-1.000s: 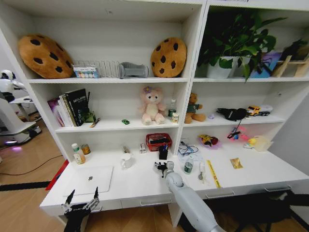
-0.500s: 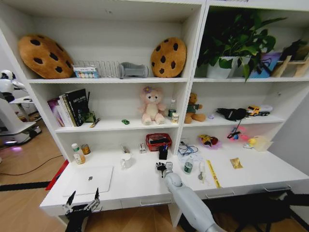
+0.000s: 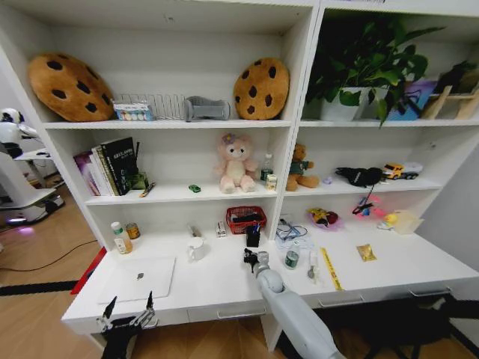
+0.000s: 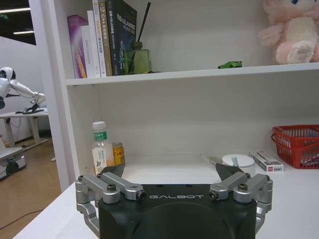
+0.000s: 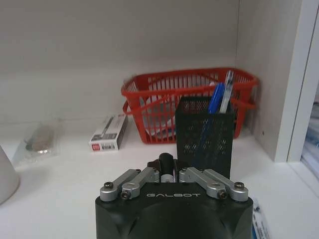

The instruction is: Organize the objects on the table.

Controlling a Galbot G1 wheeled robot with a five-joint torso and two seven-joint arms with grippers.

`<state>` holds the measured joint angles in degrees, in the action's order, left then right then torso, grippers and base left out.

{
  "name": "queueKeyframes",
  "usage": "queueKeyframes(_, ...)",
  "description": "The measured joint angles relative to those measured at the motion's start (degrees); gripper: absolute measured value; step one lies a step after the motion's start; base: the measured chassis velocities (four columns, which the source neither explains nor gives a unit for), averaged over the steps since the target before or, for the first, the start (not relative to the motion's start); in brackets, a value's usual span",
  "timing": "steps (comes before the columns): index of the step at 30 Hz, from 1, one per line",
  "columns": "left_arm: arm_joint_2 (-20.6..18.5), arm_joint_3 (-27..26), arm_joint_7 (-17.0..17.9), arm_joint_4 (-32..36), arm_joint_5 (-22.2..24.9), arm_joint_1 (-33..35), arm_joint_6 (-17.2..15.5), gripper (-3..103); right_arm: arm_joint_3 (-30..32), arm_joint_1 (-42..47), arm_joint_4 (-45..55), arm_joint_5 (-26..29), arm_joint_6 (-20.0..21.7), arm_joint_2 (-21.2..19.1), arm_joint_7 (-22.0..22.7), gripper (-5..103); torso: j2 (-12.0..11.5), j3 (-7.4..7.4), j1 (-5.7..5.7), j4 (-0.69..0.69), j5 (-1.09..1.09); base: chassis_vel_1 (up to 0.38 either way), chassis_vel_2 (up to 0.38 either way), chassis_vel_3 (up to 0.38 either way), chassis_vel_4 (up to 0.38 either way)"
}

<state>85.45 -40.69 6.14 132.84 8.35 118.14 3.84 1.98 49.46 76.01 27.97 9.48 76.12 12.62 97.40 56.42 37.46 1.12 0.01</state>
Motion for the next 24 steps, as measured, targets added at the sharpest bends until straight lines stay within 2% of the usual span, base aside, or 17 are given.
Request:
queueKeyframes(1, 0.0, 0.0, 0.0, 0.0, 0.0, 0.0, 0.0, 100, 0.0, 0.0, 0.0, 0.0, 0.0, 0.0, 0.0, 13, 0.0, 0.0, 0.0, 0.0, 0.0, 0.0, 0.0, 0.0, 0.0)
queueKeyframes(4, 0.1, 0.2, 0.0, 0.0, -0.1, 0.0, 0.0, 100, 1.3, 1.1, 2.2, -3.6, -4.9, -1.1, -2.1, 13, 0.0, 0.0, 0.0, 0.0, 0.0, 0.0, 0.0, 0.0, 0.0)
queueKeyframes(6, 0.1, 0.3, 0.0, 0.0, -0.2, 0.0, 0.0, 100, 1.6, 1.1, 2.4, -4.9, -6.3, -1.3, -2.6, 13, 0.0, 0.0, 0.0, 0.0, 0.0, 0.0, 0.0, 0.0, 0.0)
queueKeyframes(8, 0.1, 0.4, 0.0, 0.0, -0.3, -0.1, 0.0, 100, 2.9, 0.7, 2.2, -9.7, -11.5, -1.9, -4.0, 13, 0.0, 0.0, 0.0, 0.0, 0.0, 0.0, 0.0, 0.0, 0.0)
queueKeyframes(9, 0.1, 0.4, 0.0, 0.0, -0.3, -0.1, 0.0, 100, 2.9, 0.7, 2.2, -9.7, -11.5, -1.9, -4.0, 13, 0.0, 0.0, 0.0, 0.0, 0.0, 0.0, 0.0, 0.0, 0.0)
queueKeyframes(10, 0.1, 0.5, 0.0, 0.0, -0.3, -0.1, 0.0, 100, 3.6, -0.1, 1.6, -11.5, -13.9, -2.1, -4.5, 13, 0.0, 0.0, 0.0, 0.0, 0.0, 0.0, 0.0, 0.0, 0.0)
queueKeyframes(11, 0.1, 0.5, 0.0, 0.0, -0.3, -0.1, 0.0, 100, 3.6, -0.1, 1.6, -11.5, -13.9, -2.1, -4.5, 13, 0.0, 0.0, 0.0, 0.0, 0.0, 0.0, 0.0, 0.0, 0.0)
queueKeyframes(15, 0.3, 0.7, -0.1, 0.0, -0.6, 0.1, -0.1, 100, 4.3, -4.5, -2.7, -13.1, -19.9, -1.9, -6.5, 13, 0.0, 0.0, 0.0, 0.0, 0.0, 0.0, 0.0, 0.0, 0.0)
queueKeyframes(24, 0.2, 0.1, -0.1, 0.3, -0.1, 0.4, 0.0, 100, 4.3, -11.5, -13.3, -15.0, -23.9, 0.6, -9.6, 13, 0.0, 0.0, 0.0, -0.02, -0.01, 0.0, 0.0, 0.0, 0.0)
